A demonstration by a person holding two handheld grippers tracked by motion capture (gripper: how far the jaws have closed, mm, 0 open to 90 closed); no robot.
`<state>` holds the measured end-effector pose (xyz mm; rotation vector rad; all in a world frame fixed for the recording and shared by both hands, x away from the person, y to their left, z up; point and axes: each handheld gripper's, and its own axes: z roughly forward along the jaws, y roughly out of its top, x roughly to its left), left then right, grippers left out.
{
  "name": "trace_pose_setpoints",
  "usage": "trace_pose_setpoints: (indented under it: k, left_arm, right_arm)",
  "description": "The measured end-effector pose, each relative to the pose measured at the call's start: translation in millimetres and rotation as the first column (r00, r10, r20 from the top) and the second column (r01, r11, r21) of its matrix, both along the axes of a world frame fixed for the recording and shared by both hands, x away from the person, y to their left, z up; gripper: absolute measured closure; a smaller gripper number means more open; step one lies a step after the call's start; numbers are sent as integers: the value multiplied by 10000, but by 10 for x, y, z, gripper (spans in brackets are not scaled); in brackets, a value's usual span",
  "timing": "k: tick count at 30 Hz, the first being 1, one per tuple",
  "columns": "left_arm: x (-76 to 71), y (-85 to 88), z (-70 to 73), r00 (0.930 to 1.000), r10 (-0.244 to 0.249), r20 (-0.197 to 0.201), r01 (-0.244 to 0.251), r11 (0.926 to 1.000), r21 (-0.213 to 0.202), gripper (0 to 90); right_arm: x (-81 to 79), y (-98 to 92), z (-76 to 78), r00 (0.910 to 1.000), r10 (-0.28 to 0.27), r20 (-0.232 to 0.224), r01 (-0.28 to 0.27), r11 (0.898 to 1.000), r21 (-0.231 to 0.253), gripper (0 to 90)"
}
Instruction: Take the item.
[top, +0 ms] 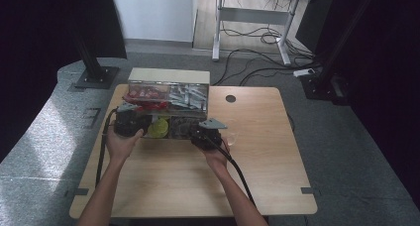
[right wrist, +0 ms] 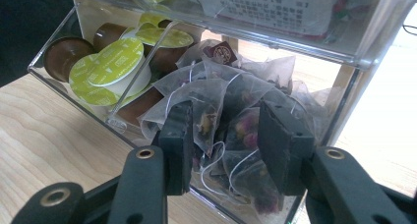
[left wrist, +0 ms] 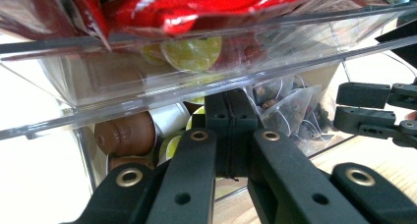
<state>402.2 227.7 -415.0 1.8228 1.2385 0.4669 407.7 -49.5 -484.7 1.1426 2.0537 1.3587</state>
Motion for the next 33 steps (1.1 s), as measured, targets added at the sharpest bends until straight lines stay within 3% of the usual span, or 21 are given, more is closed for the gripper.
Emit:
trace_pose_setpoints:
  k: [17,33]
  left_arm:
    - [9,-15,5,10000,-52,-23,52,10000,-27,900]
    - [13,-34,19,10000,-92,-34,91,9999,-60,900]
  right_arm:
    - [87,113,-63,10000,47,-68,-47,10000,2,584]
    - [160,200,-114,9998,130,151,-127,9997,-218,638]
